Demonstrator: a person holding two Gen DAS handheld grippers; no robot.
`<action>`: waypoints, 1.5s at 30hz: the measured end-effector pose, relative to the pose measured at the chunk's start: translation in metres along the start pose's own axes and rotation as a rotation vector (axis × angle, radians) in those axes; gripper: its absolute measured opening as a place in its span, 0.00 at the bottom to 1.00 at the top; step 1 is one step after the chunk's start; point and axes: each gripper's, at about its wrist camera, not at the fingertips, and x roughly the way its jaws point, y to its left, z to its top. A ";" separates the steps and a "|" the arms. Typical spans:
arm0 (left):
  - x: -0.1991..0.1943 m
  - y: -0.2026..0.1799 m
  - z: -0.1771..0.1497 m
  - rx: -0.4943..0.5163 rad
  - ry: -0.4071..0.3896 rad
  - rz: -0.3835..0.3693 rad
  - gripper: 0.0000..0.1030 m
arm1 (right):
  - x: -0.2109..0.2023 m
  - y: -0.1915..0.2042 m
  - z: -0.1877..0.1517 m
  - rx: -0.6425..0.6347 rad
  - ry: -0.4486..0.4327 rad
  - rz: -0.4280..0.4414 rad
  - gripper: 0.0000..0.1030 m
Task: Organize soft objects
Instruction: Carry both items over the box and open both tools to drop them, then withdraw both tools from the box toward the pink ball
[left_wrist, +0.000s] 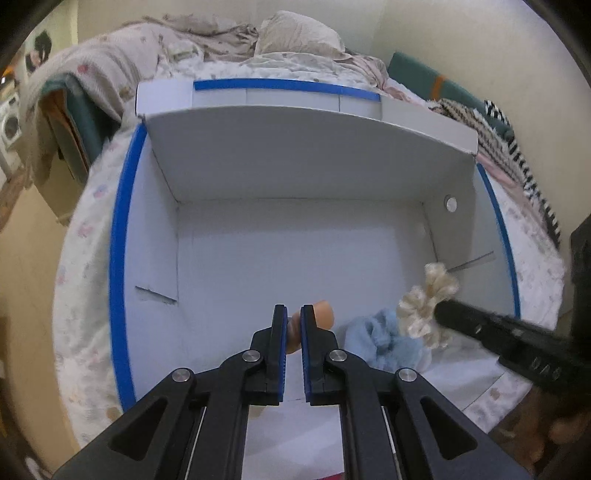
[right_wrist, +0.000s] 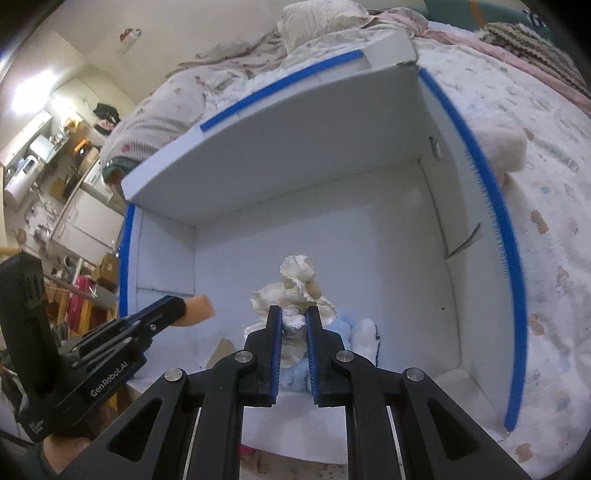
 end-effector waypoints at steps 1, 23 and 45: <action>0.002 0.002 0.001 -0.012 0.002 -0.005 0.07 | 0.002 0.001 -0.001 -0.007 0.008 -0.003 0.14; -0.003 0.011 0.001 -0.047 -0.007 0.074 0.59 | 0.022 -0.008 -0.002 0.001 0.088 -0.051 0.31; -0.031 0.020 0.004 -0.037 -0.109 0.184 0.60 | -0.010 0.007 0.011 -0.070 -0.161 -0.193 1.00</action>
